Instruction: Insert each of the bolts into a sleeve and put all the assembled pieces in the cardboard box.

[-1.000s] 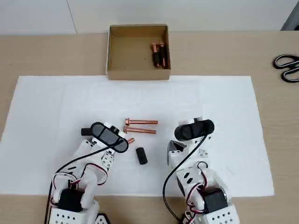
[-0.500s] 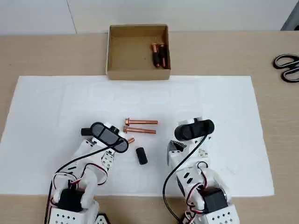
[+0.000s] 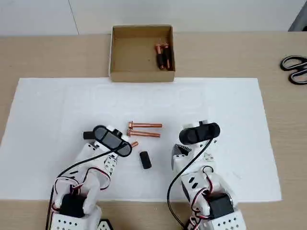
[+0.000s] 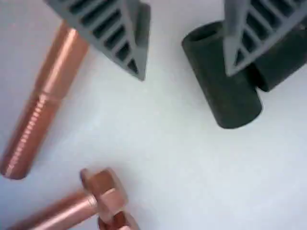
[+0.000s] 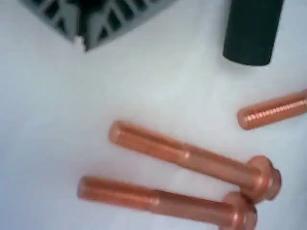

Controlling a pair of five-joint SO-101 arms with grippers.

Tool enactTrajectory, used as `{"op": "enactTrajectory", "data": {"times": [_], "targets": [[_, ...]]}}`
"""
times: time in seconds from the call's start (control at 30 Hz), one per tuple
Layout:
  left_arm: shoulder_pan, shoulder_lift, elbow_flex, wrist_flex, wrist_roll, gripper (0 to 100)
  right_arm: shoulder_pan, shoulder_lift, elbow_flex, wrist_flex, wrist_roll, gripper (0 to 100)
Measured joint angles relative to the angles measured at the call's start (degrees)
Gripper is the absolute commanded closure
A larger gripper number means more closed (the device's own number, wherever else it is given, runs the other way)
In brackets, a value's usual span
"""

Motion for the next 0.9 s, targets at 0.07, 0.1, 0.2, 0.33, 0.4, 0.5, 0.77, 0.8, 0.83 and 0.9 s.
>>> {"op": "enactTrajectory", "data": {"times": [0.07, 0.1, 0.2, 0.33, 0.4, 0.5, 0.77, 0.8, 0.83, 0.9], "targets": [[-1.5, 0.0, -1.8, 0.0, 0.0, 89, 0.0, 0.0, 0.0, 0.0, 0.0, 99.5], [-2.2, 0.0, -3.3, 0.0, 0.0, 89, 0.0, 0.0, 0.0, 0.0, 0.0, 99.5], [-4.4, 0.0, -8.1, -1.8, 0.0, 89, 0.0, 0.0, 0.0, 0.0, 0.0, 99.5], [-5.9, 0.0, -11.3, -3.0, 0.0, 89, 0.0, 0.0, 0.0, 0.0, 0.0, 99.5], [-6.2, 0.0, -11.8, -3.0, 0.0, 89, 0.0, 0.0, 0.0, 0.0, 0.0, 99.5], [-8.2, 0.0, -15.6, -3.0, 0.0, 89, 0.0, 0.0, 0.0, 0.0, 0.0, 99.5], [-11.6, -0.1, -26.8, -3.2, 0.1, 89, 0.0, 0.0, 0.0, 0.0, 0.0, 99.5], [-11.6, -0.1, -26.5, -3.2, 0.1, 89, 0.0, 0.0, 0.0, 0.0, 0.0, 99.5], [-11.7, -0.1, -26.0, -3.2, 0.1, 89, 0.0, 0.0, 0.0, 0.0, 0.0, 99.5], [-11.7, -0.1, -25.8, -3.2, 0.1, 89, 0.0, 0.0, 0.0, 0.0, 0.0, 99.5]]}}
